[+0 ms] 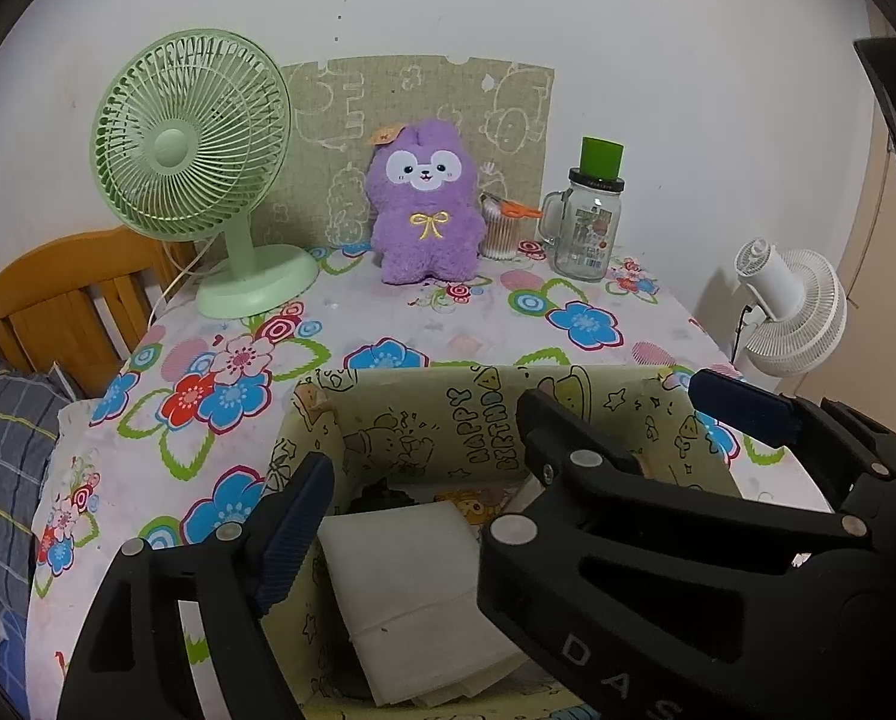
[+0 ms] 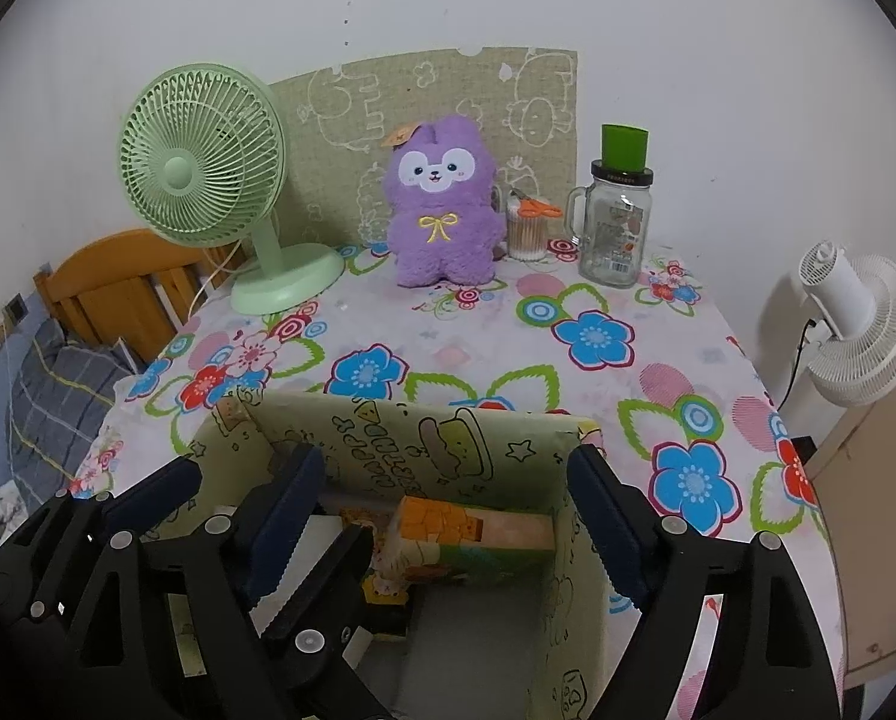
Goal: Organize soft objects
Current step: 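Lower white pad into box with left tool while right tool lowers tissue pack inside, then open both tools and withdraw them from the storage box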
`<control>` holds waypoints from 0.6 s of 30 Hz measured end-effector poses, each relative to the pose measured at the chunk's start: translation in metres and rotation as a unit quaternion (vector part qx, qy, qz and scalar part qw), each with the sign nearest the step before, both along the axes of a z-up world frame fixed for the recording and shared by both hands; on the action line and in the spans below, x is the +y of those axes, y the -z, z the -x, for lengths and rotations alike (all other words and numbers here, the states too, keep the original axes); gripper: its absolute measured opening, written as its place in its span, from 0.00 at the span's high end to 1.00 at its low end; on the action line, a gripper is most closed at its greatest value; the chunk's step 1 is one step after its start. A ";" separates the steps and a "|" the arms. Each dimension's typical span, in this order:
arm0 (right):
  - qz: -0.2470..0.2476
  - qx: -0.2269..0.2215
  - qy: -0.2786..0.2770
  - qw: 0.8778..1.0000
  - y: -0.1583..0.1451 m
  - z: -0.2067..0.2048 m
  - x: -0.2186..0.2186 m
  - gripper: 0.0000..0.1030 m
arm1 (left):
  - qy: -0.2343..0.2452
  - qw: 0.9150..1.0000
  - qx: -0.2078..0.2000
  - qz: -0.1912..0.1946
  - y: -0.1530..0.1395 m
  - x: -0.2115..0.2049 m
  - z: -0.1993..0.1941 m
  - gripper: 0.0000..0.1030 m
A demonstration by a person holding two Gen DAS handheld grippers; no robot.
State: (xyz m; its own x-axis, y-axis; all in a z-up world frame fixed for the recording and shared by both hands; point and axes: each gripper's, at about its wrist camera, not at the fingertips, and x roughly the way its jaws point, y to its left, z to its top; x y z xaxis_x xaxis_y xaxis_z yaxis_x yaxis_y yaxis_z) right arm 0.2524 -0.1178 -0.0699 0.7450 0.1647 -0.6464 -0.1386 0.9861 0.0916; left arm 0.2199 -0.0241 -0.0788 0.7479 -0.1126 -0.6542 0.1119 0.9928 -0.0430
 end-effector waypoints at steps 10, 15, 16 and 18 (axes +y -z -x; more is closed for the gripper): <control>0.000 -0.013 0.003 1.000 -0.010 0.017 -0.002 0.17 | 0.003 1.000 -0.016 -0.005 -0.011 -0.002 0.017 0.18; -0.001 -0.021 0.008 1.000 -0.016 0.028 -0.004 0.17 | 0.003 1.000 -0.025 -0.007 -0.017 -0.004 0.026 0.16; 0.000 -0.023 0.008 1.000 -0.017 0.030 -0.004 0.17 | 0.004 1.000 -0.027 -0.006 -0.019 -0.005 0.028 0.16; 0.000 -0.026 0.010 1.000 -0.020 0.035 -0.005 0.17 | 0.004 1.000 -0.030 -0.007 -0.020 -0.005 0.032 0.16</control>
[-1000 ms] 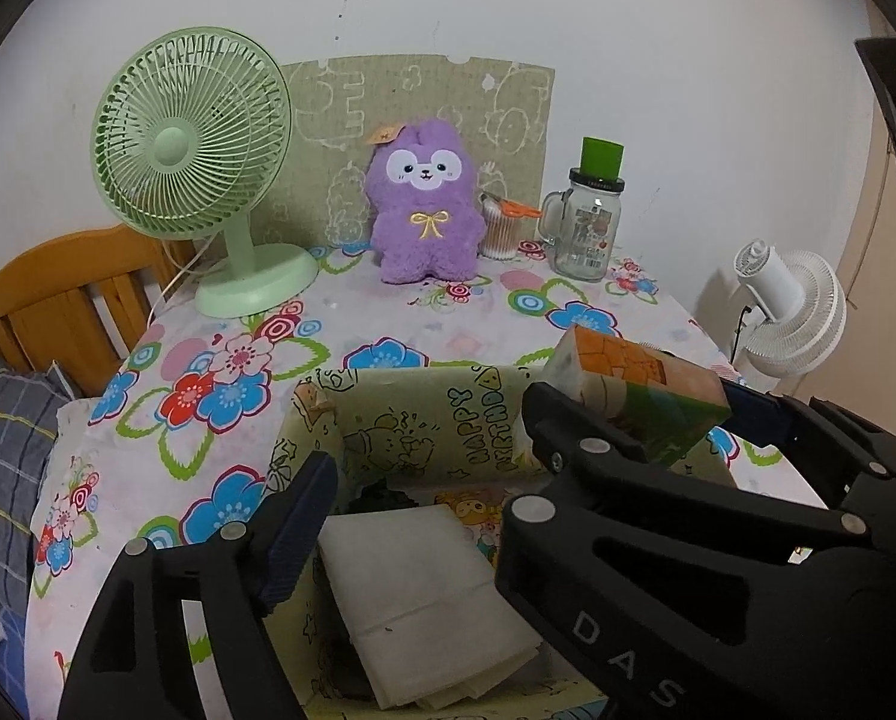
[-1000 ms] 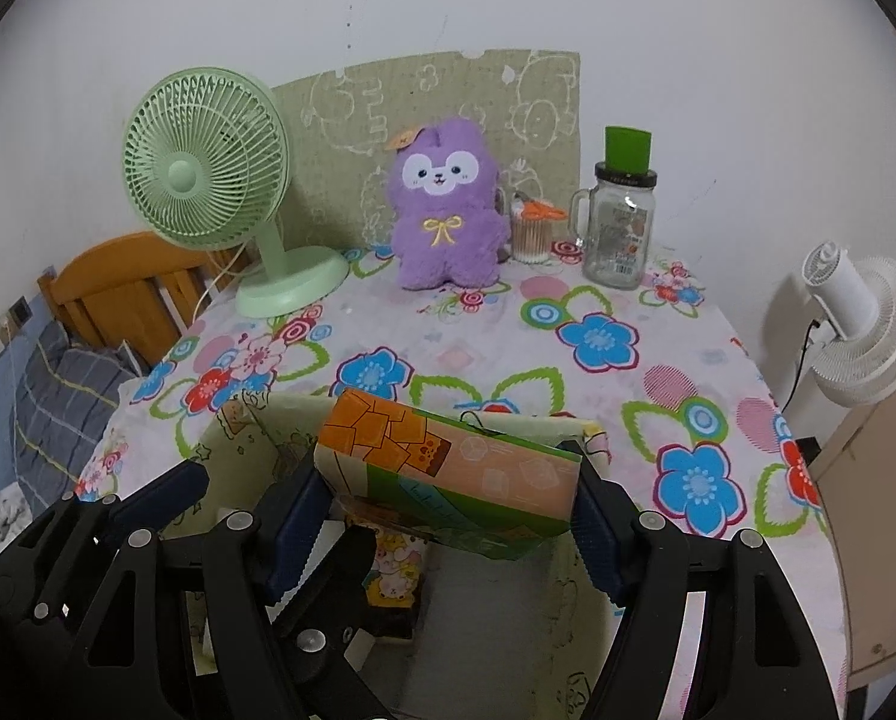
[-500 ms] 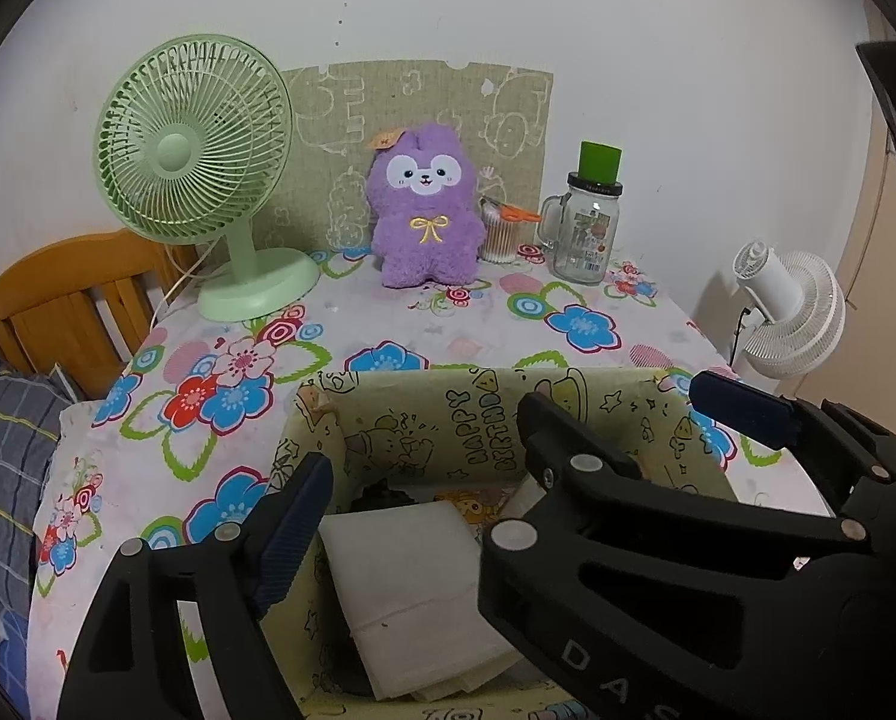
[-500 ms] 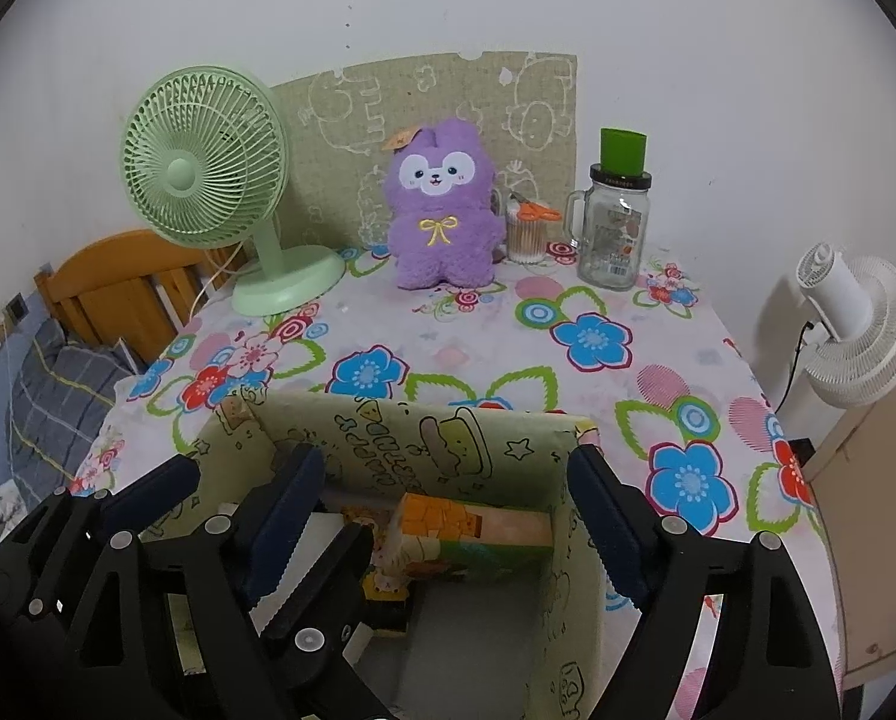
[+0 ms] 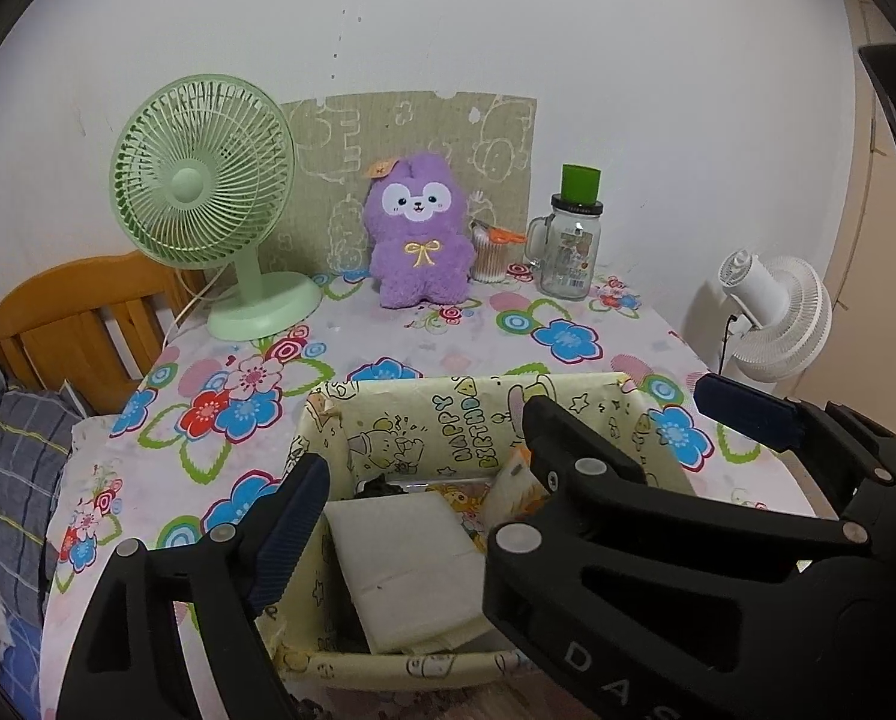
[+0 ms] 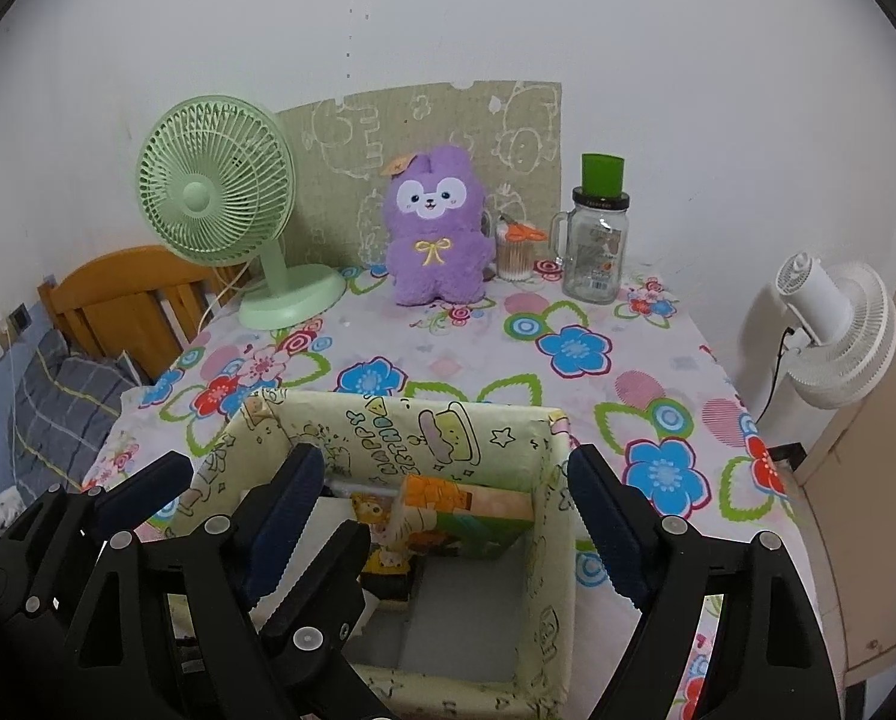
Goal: Organize soft objects
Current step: 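Open both tools and withdraw them from the storage box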
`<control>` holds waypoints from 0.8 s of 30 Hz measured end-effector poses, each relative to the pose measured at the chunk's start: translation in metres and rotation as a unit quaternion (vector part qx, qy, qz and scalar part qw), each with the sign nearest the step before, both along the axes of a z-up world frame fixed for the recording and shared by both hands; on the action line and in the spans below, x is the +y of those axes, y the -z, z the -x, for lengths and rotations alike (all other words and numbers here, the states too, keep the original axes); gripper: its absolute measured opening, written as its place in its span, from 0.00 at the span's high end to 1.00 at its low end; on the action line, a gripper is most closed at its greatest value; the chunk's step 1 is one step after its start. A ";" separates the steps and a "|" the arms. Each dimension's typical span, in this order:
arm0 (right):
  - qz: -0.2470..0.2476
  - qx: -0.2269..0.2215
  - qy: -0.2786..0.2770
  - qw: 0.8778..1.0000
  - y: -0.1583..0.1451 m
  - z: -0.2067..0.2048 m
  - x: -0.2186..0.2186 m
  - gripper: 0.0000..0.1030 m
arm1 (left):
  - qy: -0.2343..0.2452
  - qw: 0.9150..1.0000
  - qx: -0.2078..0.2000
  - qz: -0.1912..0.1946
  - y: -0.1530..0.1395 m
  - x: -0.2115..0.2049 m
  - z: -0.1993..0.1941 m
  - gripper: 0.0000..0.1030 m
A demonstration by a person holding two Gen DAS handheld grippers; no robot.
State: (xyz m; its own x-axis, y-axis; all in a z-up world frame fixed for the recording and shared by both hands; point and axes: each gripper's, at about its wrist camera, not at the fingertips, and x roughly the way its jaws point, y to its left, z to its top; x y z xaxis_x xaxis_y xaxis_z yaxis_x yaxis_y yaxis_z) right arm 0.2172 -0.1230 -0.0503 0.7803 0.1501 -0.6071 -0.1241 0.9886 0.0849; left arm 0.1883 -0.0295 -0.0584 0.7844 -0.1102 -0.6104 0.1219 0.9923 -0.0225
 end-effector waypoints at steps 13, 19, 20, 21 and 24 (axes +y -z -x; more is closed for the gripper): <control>-0.002 -0.018 0.009 1.000 -0.012 0.031 -0.008 0.17 | 0.003 1.000 -0.018 -0.004 -0.011 -0.007 0.027 0.14; -0.001 -0.026 0.011 1.000 -0.017 0.043 -0.010 0.17 | 0.004 1.000 -0.025 -0.004 -0.015 -0.008 0.038 0.13; -0.001 -0.028 0.012 1.000 -0.018 0.045 -0.011 0.17 | 0.004 1.000 -0.026 -0.005 -0.016 -0.009 0.040 0.13; -0.002 -0.029 0.012 1.000 -0.018 0.047 -0.011 0.17 | 0.004 1.000 -0.027 -0.005 -0.016 -0.008 0.042 0.13; -0.002 -0.032 0.012 0.999 -0.020 0.053 -0.012 0.16 | 0.004 1.000 -0.030 -0.005 -0.018 -0.008 0.047 0.12</control>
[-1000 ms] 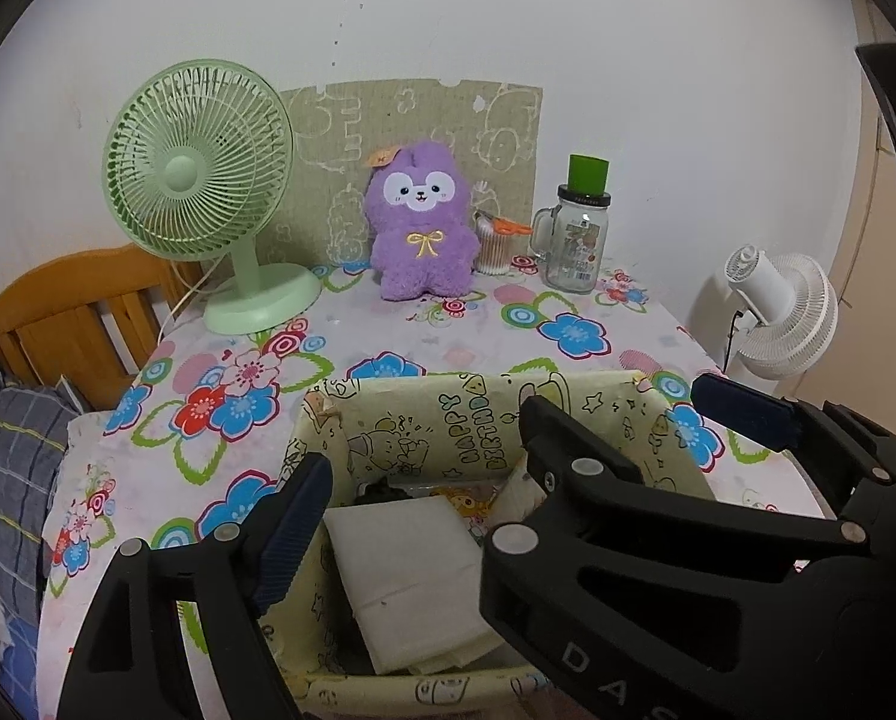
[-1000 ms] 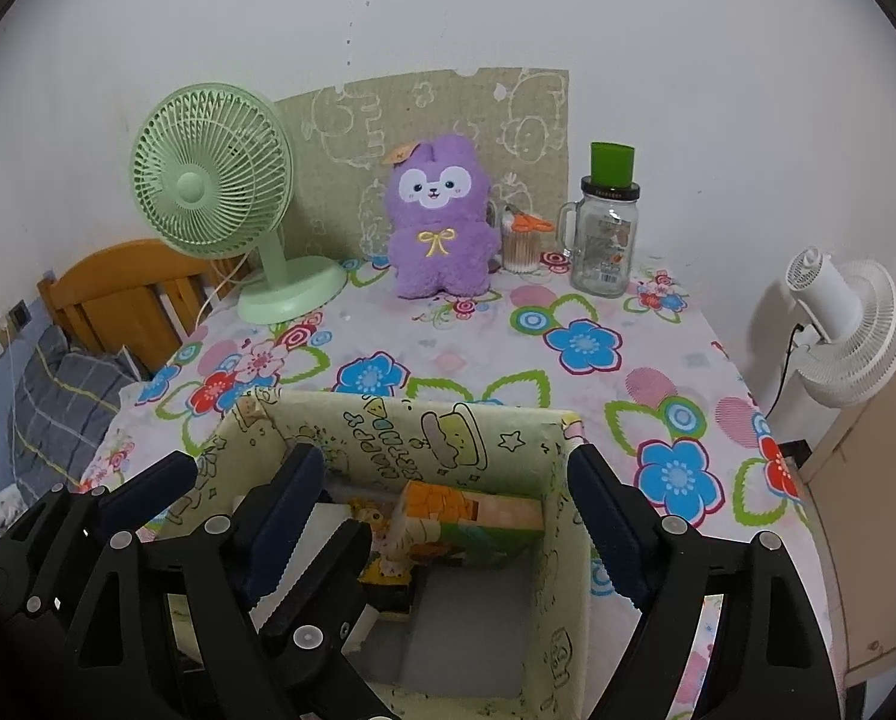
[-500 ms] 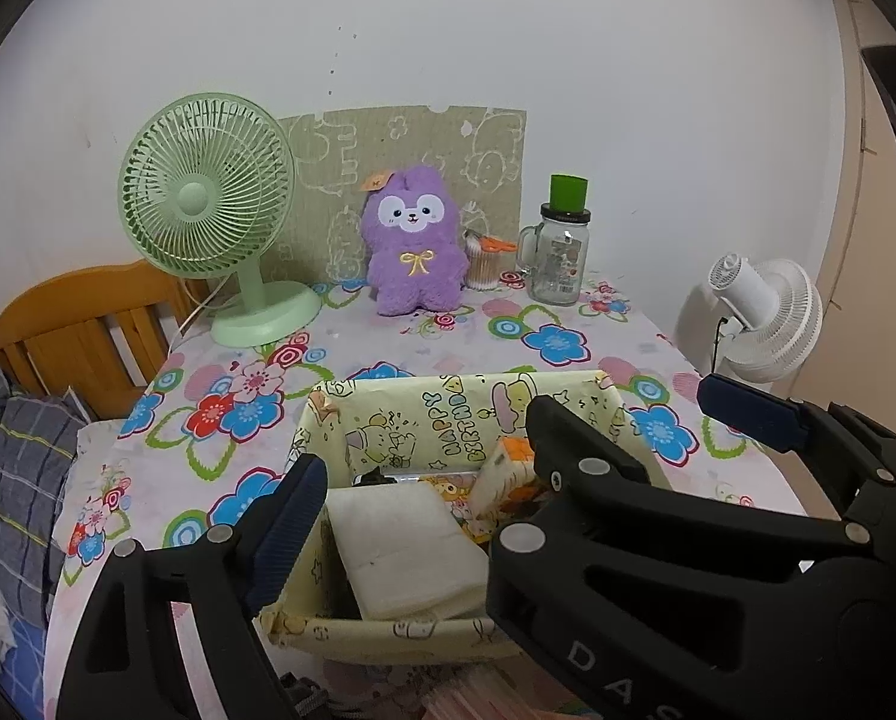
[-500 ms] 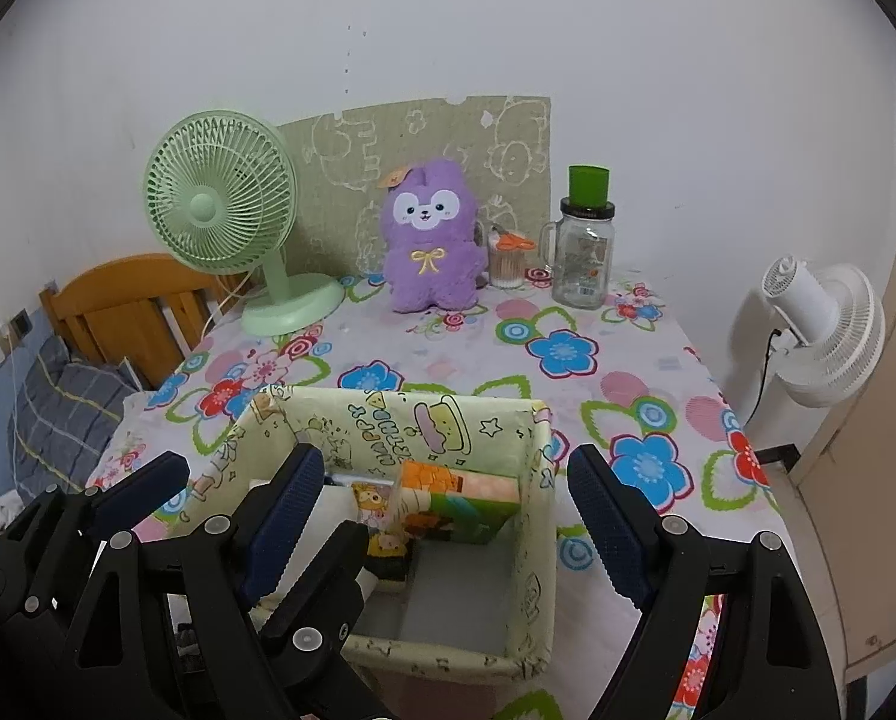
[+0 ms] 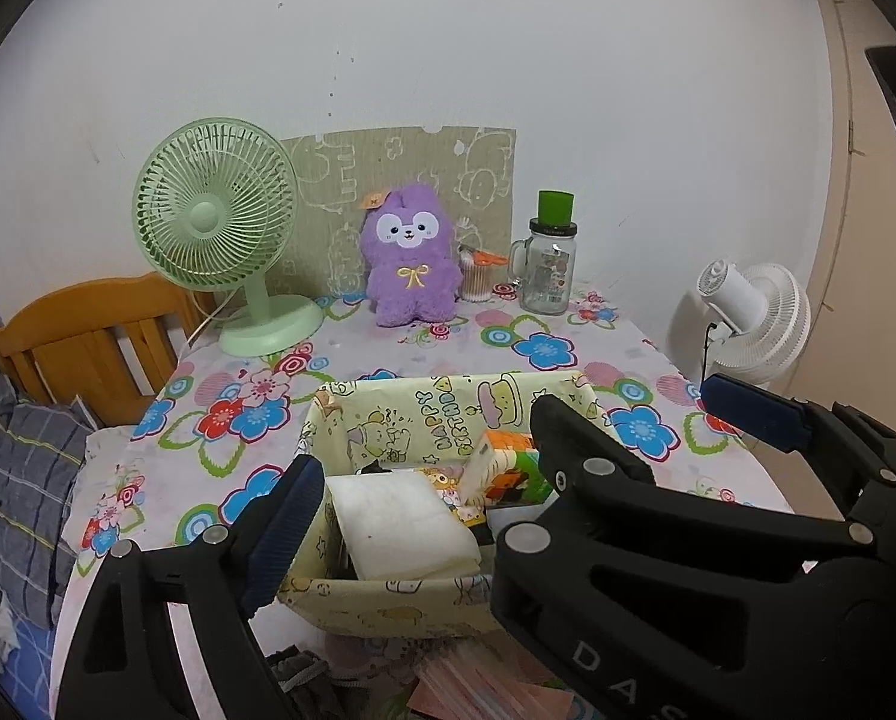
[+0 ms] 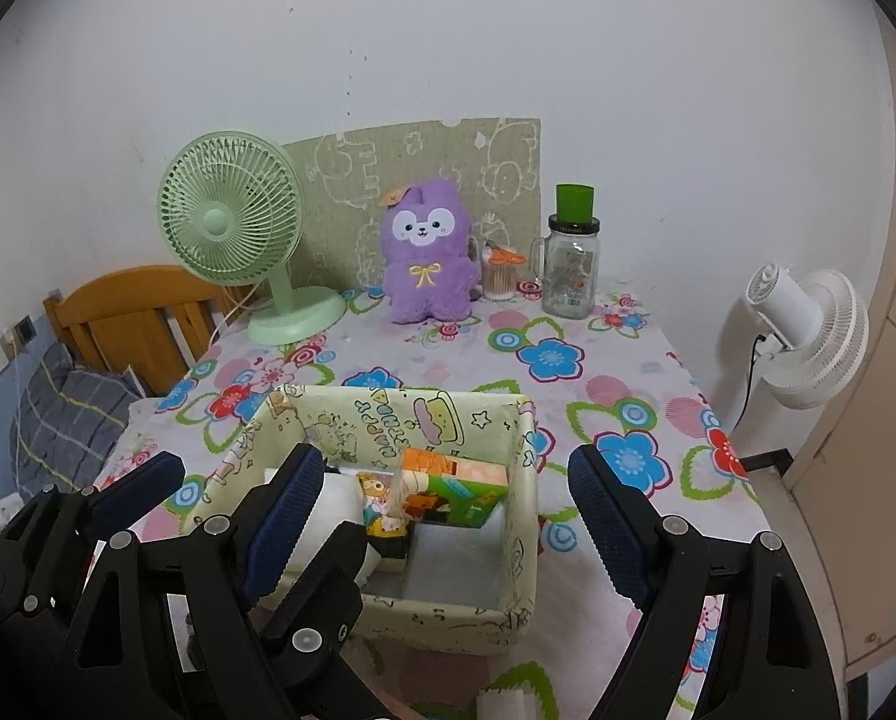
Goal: Organize soft objects
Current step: 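Open both tools and withdraw them from the storage box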
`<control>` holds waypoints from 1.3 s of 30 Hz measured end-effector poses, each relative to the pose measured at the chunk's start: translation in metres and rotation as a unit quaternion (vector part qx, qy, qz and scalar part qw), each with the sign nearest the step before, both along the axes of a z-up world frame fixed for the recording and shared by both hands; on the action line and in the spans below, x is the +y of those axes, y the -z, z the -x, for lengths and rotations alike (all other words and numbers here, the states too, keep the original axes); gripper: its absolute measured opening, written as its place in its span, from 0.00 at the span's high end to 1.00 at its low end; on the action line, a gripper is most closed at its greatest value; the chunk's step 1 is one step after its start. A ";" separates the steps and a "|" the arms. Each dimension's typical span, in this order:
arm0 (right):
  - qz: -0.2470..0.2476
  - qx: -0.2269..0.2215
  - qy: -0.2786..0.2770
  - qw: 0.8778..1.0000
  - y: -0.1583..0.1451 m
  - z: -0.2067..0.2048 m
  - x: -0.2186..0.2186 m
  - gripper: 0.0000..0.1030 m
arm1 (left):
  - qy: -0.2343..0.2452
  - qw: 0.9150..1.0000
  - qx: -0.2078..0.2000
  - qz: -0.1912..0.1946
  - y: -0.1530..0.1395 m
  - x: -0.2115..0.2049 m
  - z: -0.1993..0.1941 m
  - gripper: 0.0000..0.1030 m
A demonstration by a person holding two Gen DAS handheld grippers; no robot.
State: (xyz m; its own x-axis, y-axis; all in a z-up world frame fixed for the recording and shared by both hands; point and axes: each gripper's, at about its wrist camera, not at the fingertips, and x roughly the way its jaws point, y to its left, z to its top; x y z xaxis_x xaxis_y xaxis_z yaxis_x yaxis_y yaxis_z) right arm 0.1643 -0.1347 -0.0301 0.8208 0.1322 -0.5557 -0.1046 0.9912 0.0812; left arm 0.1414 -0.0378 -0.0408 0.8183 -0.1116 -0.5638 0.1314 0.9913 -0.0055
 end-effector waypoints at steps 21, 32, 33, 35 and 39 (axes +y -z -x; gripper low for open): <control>0.003 -0.021 0.016 1.000 -0.008 0.040 -0.004 0.12 | 0.008 1.000 -0.015 -0.004 -0.007 -0.004 0.034 0.10; 0.002 -0.024 0.015 1.000 -0.006 0.056 -0.004 0.12 | 0.005 1.000 -0.016 -0.007 -0.005 -0.006 0.047 0.09; 0.002 -0.023 0.014 1.000 -0.006 0.057 -0.004 0.12 | 0.005 1.000 -0.016 -0.008 -0.005 -0.006 0.048 0.09; 0.001 -0.023 0.014 1.000 -0.005 0.059 -0.004 0.12 | 0.005 1.000 -0.016 -0.008 -0.003 -0.005 0.050 0.09; 0.001 -0.020 0.014 1.000 0.000 0.063 -0.004 0.12 | 0.004 1.000 -0.013 -0.008 0.003 -0.004 0.054 0.09</control>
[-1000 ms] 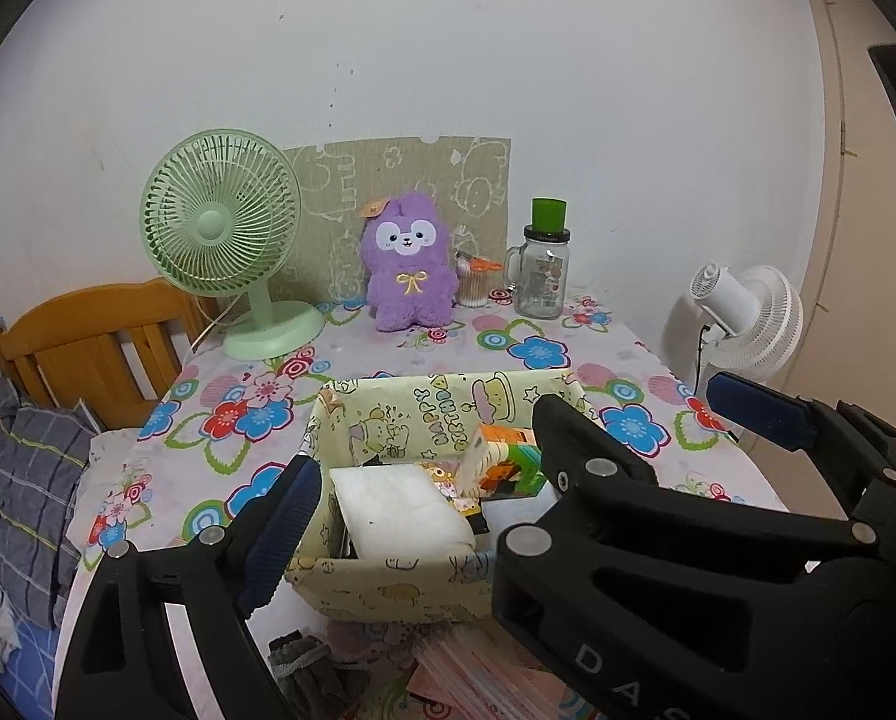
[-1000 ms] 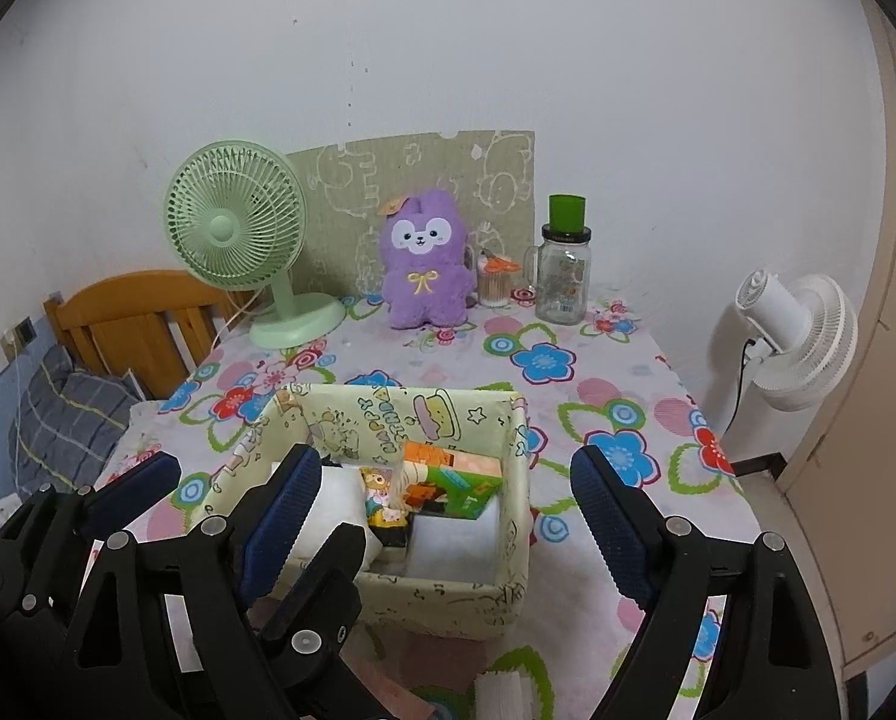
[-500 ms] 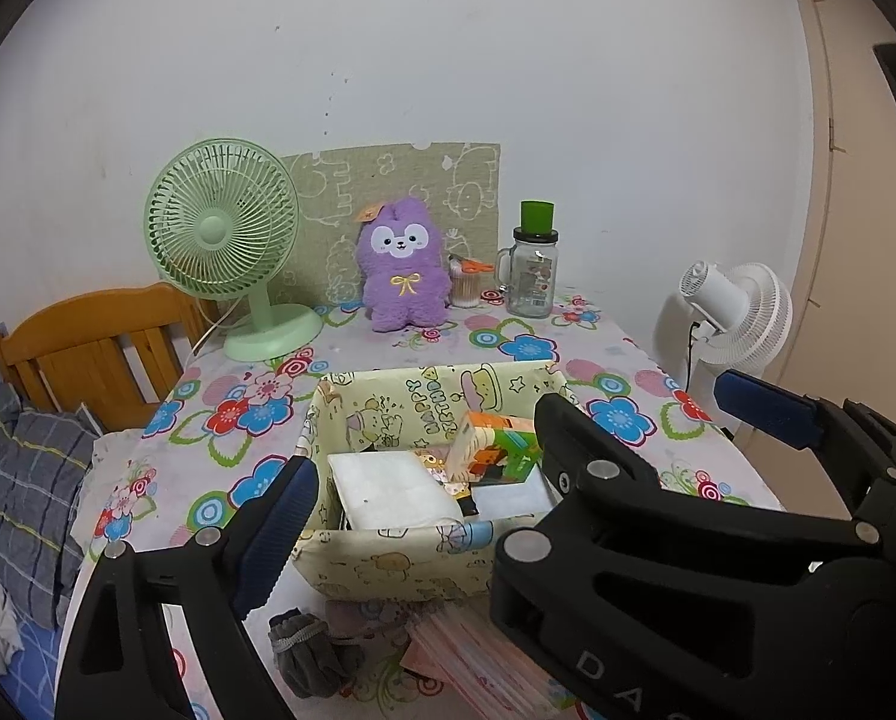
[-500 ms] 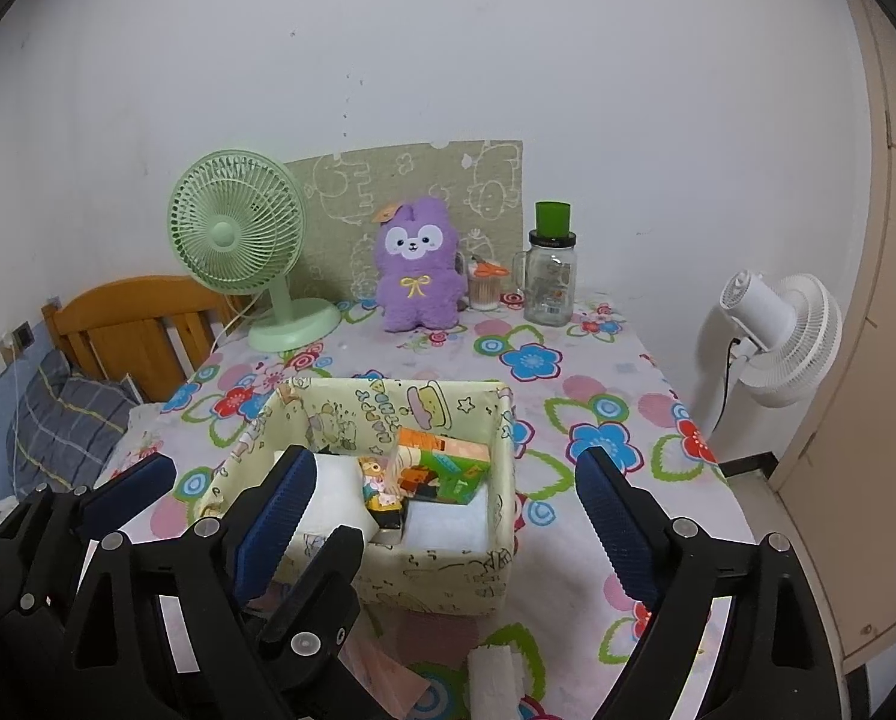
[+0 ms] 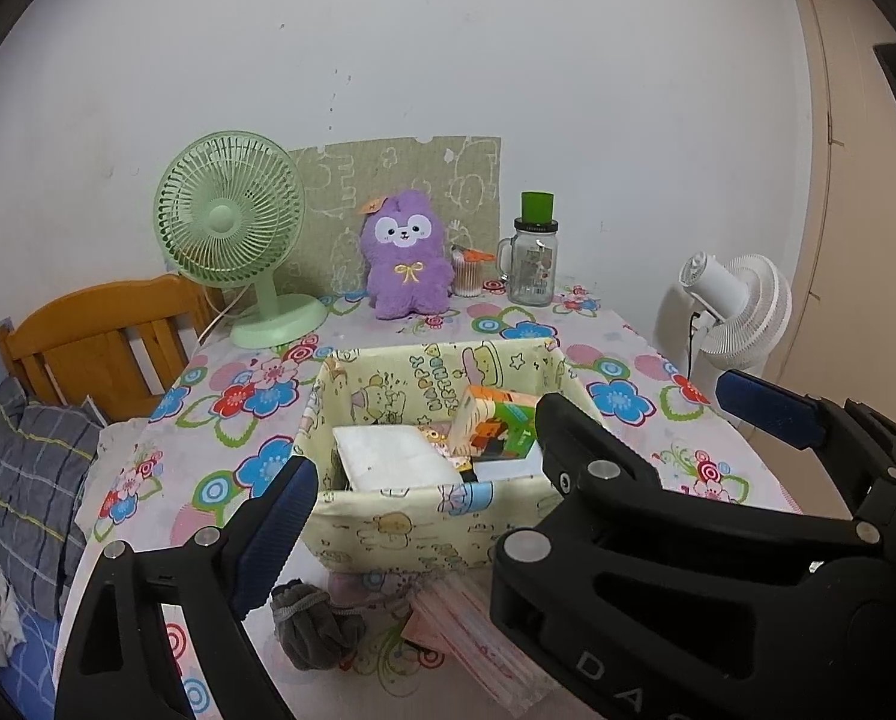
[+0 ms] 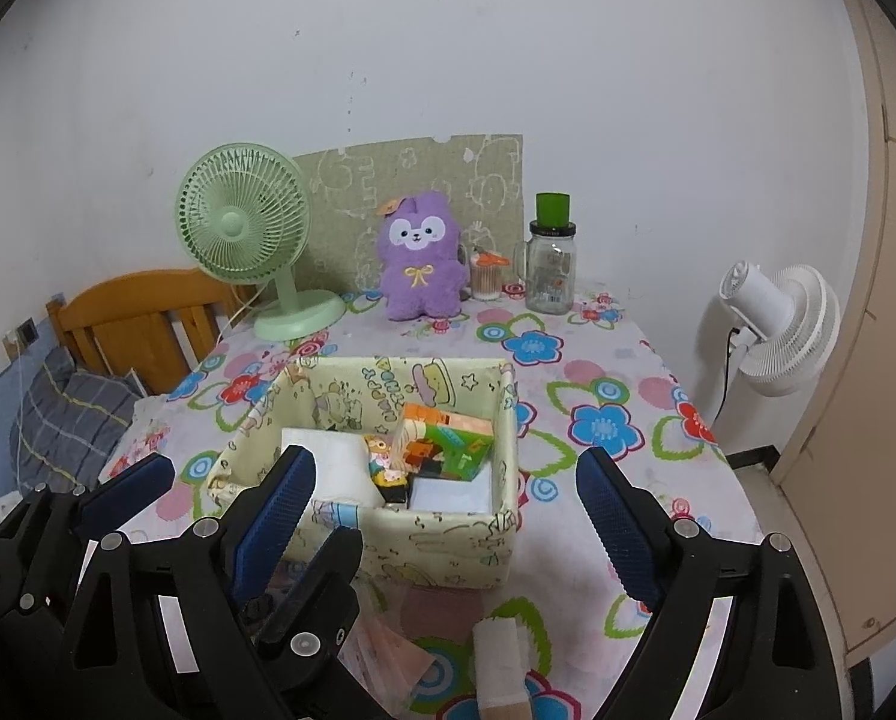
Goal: Organize soft objects
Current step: 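Open both tools and withdraw them from the storage box, then move left tool to clear straw bag while right tool approaches white rolled item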
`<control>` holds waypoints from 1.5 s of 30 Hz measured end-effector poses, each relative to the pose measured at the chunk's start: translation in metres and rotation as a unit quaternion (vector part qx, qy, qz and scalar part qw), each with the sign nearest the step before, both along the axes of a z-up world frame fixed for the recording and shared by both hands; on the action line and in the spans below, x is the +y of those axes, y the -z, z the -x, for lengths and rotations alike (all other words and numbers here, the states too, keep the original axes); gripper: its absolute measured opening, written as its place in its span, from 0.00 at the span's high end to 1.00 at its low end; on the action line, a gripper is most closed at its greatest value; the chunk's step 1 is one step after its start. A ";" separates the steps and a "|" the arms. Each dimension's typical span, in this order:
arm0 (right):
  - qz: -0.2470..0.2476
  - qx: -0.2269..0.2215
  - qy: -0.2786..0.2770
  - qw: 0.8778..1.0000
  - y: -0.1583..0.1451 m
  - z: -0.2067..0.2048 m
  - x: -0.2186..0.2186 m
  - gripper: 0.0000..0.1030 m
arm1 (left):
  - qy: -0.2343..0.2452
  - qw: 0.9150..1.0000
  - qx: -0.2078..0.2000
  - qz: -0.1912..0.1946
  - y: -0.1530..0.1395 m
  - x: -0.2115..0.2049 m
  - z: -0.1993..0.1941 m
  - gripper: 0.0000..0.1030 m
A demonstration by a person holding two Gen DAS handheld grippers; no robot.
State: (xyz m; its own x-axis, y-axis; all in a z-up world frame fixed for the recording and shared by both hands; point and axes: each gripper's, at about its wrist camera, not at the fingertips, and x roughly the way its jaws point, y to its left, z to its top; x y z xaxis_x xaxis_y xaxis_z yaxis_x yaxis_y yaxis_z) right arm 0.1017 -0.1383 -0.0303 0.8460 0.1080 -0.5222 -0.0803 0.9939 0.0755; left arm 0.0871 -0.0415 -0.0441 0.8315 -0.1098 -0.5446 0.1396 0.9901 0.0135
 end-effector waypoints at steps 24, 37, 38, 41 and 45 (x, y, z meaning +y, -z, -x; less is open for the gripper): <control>0.002 0.028 -0.007 1.000 0.048 0.013 0.008 0.12 | -0.005 1.000 0.028 0.000 0.043 0.004 0.014 0.09; 0.007 0.036 -0.010 0.999 0.070 0.018 0.002 0.12 | -0.009 0.999 0.039 0.006 0.068 -0.001 0.018 0.06; 0.007 0.036 -0.011 0.999 0.072 0.018 0.002 0.12 | -0.009 0.999 0.039 0.007 0.069 -0.001 0.018 0.06; 0.006 0.036 -0.016 0.999 0.076 0.020 0.000 0.12 | -0.009 0.999 0.039 0.015 0.073 0.000 0.019 0.05; 0.004 0.033 -0.021 0.999 0.082 0.020 -0.001 0.12 | -0.008 0.999 0.041 0.018 0.078 -0.001 0.020 0.05</control>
